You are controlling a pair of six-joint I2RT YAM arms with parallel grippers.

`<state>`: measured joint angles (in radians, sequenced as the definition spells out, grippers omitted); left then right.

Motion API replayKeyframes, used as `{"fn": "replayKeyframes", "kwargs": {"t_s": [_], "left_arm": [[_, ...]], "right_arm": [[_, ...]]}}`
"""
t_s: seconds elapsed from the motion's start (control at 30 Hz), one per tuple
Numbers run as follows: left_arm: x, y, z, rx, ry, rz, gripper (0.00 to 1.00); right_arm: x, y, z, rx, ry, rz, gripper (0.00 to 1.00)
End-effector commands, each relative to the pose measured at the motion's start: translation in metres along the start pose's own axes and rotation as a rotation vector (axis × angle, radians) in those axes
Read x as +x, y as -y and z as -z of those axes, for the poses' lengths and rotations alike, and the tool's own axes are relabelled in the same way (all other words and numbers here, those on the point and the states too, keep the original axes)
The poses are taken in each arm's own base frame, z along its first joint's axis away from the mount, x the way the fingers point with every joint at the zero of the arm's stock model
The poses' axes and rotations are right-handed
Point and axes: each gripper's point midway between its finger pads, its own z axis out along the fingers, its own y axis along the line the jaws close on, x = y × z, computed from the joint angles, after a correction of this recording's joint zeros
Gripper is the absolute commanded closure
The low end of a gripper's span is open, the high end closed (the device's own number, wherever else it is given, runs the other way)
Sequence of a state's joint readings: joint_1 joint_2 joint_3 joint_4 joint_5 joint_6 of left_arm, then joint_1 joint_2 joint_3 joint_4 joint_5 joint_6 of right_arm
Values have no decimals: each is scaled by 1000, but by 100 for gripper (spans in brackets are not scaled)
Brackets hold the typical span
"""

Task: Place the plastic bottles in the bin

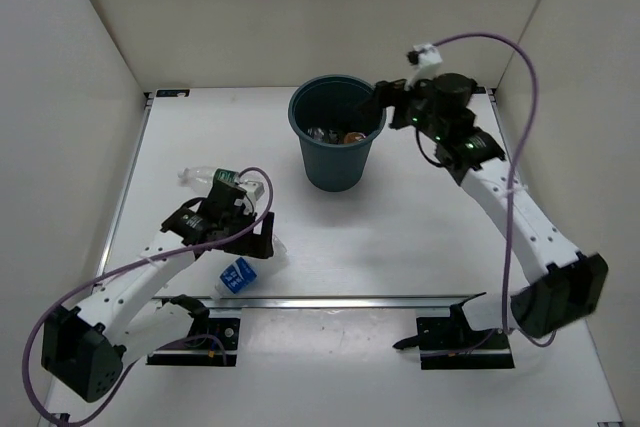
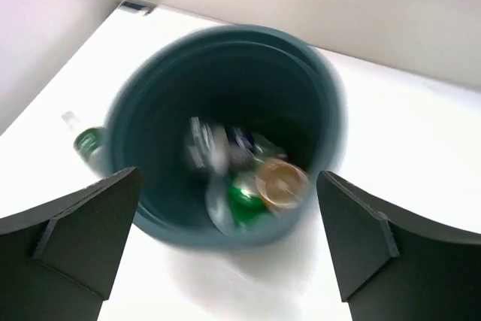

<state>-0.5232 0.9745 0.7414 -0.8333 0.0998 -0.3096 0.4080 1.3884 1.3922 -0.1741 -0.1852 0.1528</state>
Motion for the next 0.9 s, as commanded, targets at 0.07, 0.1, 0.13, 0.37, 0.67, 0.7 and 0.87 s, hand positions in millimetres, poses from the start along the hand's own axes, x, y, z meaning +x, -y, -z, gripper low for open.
{"fn": "replayKeyframes", "kwargs": {"t_s": [0.07, 0.1, 0.13, 0.37, 0.67, 0.7, 0.87], "left_arm": [[7, 1, -17, -23, -71, -34, 1], [8, 2, -21, -21, -86, -29, 1], [8, -4, -25, -53, -83, -18, 1], [11, 6, -56, -66, -160, -80, 1], [-23, 19, -66, -93, -143, -77, 48], [-40, 28, -61, -70, -102, -77, 51], [-138, 55, 4, -50, 205, -73, 51]], "right_arm": [[33, 57, 66, 169, -27, -145, 0], [46, 67, 78, 192, -38, -176, 1], [59, 75, 90, 212, -48, -198, 1], [122, 86, 134, 253, -94, -366, 1], [206, 100, 167, 407, -255, -481, 1], [212, 99, 169, 412, -265, -489, 1], [239, 97, 177, 437, -331, -503, 1]]}}
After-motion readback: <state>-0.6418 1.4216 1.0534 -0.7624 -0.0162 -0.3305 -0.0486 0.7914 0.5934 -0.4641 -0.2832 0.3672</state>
